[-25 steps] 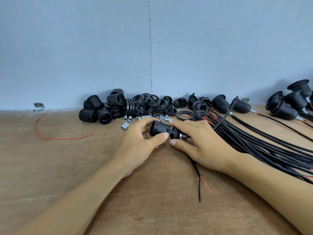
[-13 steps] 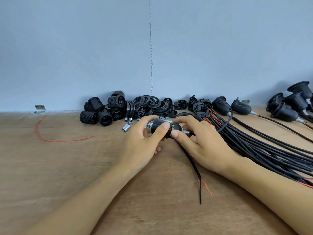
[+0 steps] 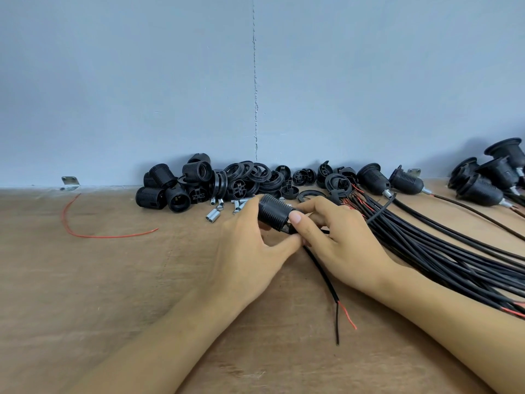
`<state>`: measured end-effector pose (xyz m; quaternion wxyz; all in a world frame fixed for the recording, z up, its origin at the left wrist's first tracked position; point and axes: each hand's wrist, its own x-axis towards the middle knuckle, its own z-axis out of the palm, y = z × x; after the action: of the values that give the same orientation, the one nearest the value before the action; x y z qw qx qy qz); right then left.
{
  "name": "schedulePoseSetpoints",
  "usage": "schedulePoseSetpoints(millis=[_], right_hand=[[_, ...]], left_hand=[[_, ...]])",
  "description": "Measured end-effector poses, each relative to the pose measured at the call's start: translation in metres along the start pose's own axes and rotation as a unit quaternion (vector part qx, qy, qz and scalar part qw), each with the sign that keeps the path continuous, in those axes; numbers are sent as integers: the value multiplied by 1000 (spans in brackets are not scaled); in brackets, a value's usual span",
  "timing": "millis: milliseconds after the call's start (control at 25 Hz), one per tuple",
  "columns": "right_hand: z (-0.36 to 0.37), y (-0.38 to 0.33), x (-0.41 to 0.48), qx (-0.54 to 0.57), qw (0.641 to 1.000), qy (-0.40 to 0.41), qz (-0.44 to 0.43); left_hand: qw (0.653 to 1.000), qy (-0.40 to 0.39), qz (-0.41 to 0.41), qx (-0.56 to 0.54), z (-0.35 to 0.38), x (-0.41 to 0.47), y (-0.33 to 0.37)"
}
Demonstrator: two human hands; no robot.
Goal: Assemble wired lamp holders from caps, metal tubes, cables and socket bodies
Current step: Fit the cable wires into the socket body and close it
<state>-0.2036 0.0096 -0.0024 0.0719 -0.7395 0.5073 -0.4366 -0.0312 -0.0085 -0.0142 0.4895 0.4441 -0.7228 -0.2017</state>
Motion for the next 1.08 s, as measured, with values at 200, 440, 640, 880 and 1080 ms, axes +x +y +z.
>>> schedulePoseSetpoints(millis=[200,440,640,880,1080], right_hand=[[0,-8,-1,14,999,-14,41],[-2,-13,-4,37,997,-17,58],[-3,-14,-7,31,998,-29,44],[-2,-8,-6,93,992,-78,40],[-5,1,-1,164,976,-142,34]], left_hand=[[999,-8,-19,-47,4,1,-2],[999,1,-10,-49,4,1,-5],[998,-1,-3,-57,0,-1,-1],[998,-10,4,-59,-3,-3,1],[997,-30,13,-77,-4,-4,1]])
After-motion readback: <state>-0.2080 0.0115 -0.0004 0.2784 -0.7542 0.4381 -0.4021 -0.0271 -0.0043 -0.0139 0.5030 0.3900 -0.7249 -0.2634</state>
